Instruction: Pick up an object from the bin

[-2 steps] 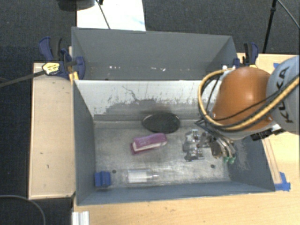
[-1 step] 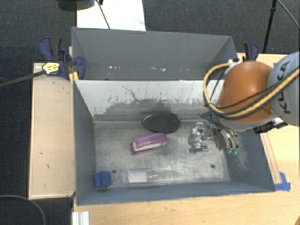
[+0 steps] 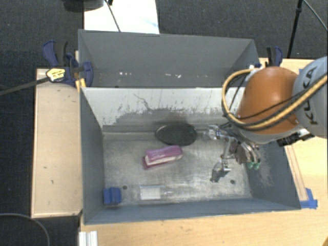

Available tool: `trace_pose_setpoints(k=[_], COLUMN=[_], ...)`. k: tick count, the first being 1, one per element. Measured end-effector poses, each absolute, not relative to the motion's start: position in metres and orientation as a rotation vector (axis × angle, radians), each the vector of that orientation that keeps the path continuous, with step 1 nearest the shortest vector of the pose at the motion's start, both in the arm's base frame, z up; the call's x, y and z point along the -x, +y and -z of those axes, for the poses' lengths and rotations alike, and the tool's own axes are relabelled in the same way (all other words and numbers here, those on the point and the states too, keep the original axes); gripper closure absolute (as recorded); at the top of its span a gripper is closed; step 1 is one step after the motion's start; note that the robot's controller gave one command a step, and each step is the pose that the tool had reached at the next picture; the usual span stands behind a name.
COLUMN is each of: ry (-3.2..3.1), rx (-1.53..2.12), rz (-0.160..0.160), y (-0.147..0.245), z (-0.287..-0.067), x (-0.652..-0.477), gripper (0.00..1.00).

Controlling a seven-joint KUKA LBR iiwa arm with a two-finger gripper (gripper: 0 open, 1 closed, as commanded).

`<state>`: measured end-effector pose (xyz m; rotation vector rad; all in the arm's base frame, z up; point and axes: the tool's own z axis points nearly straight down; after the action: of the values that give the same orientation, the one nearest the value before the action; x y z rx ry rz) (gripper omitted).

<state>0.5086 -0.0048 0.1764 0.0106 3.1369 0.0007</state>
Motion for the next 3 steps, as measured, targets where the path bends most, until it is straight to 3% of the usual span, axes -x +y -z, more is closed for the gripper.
trace_pose_setpoints(k=[1,2,3], ry=[3.112,3.111,3.111], rx=[-0.403,-0.405,-0.404], rz=[-0.005,-0.002,-0.002], y=[0.0467,0.0447,0.0446], z=[-0.1394,-0.1401,-0.1401], x=[-0.5552,-0.5553,-0.5553], gripper=[0.00,1.00,0.00])
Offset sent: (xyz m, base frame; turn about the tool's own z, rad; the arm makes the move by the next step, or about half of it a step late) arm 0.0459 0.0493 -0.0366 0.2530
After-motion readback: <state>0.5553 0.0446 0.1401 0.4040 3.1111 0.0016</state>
